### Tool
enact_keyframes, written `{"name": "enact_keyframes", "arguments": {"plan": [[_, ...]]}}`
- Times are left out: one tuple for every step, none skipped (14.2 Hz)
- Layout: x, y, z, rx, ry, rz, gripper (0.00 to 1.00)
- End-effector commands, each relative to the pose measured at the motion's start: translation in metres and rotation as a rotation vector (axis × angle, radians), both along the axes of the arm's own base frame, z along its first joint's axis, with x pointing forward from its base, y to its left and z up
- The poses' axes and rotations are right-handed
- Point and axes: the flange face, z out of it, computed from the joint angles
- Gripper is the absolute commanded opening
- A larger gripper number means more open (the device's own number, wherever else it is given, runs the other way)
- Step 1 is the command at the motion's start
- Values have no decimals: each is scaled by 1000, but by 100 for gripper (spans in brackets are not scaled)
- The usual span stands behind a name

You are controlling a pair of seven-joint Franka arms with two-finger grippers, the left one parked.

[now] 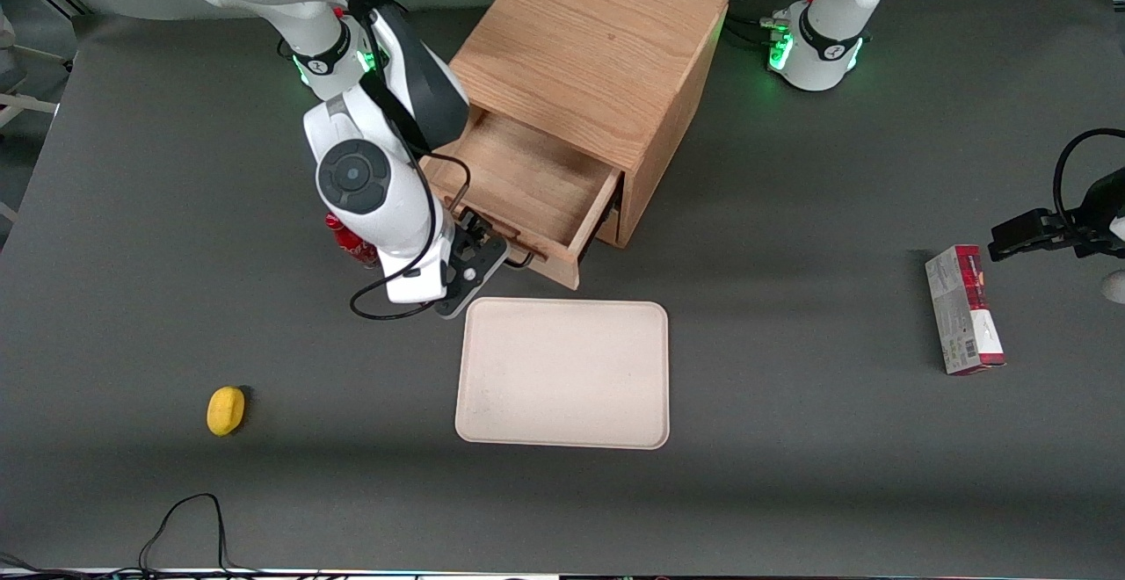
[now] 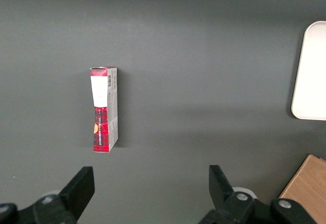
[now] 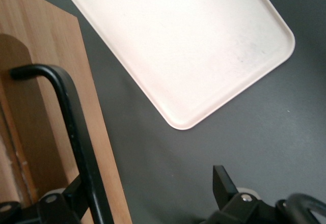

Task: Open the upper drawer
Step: 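Pull the upper drawer out by its handle with the right gripper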

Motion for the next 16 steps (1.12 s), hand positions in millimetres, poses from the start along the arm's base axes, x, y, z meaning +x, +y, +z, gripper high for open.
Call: {"name": "enact_keyframes", "arguments": {"plan": [[27, -11, 3, -13, -3, 3, 100], [31, -14, 2, -12, -3, 3, 100], [36, -17, 1, -11, -7, 8, 100], [42, -24, 2, -10, -12, 0, 100], [47, -31, 0, -10, -10, -10, 100], [52, -37, -1, -10, -12, -19, 100], [57, -41, -2, -9, -15, -26, 100], [60, -43, 0, -8, -21, -32, 100], [62, -43, -1, -8, -22, -33, 100], [64, -46, -1, -8, -23, -37, 100], [65, -47, -1, -8, -23, -38, 100], [65, -47, -1, -8, -22, -41, 100], [64, -45, 0, -5, -24, -41, 100], [65, -44, 6, 2, -31, -41, 100], [66, -43, 16, 8, -40, -40, 100], [65, -42, 25, 5, -33, -35, 100]]}}
